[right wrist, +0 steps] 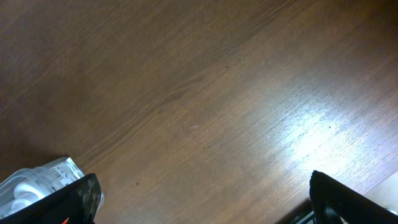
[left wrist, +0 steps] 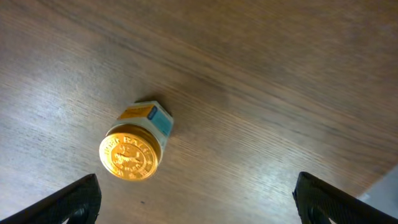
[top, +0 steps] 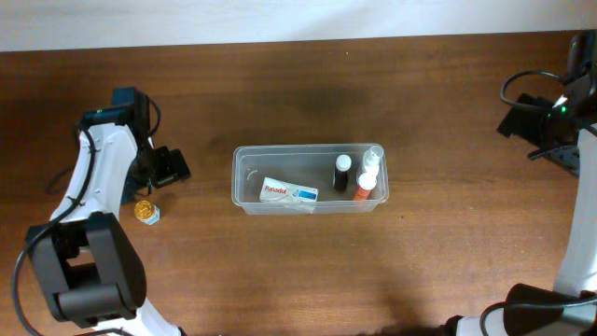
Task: Pack container
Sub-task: 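Move the left gripper over the gold-lidded jar, then lower the left gripper and grasp the gold-lidded jar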
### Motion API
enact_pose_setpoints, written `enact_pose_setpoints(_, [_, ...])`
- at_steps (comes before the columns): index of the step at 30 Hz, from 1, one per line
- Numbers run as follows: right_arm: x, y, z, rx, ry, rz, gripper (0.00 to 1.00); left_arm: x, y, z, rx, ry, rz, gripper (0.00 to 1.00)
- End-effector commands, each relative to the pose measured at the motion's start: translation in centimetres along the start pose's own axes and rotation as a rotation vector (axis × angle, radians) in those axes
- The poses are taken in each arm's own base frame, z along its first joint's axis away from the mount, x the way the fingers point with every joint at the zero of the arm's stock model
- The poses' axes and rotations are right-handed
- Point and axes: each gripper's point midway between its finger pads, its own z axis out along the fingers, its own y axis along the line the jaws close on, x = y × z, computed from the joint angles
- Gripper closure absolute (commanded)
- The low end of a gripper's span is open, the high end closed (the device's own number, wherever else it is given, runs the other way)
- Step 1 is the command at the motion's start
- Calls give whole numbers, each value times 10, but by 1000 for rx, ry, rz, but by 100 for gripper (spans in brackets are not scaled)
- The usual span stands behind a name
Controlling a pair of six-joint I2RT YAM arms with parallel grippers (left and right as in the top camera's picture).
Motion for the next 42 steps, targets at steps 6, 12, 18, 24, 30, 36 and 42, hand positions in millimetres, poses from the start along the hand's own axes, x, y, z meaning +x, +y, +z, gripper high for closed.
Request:
enact_pose_setpoints(6, [-4,-3,-7,6,-30,5,2,6,32,29,-25,10,-102,1])
enact_pose_setpoints(12, [-4,-3,-7,6,-30,5,2,4,35,34,-7,4,-48,1])
enact_pose_setpoints(18, [-4,-3,-7,6,-30,5,2,2,18,36,84,-4,67,1])
enact_pose_setpoints(24, [-4,-3,-7,5,-30,5,2,4,13,47,108,-16,103,1])
enact_pose_setpoints(30, [-4,-3,-7,5,-30,5,2,4,13,49,108,-17,103,1])
enact_pose_setpoints(36, [-4,-3,-7,6,-30,5,2,6,13,55,108,-1,104,1])
enact_pose_setpoints(42, [-4,-3,-7,5,-30,5,2,11,10,68,117,44,105,16])
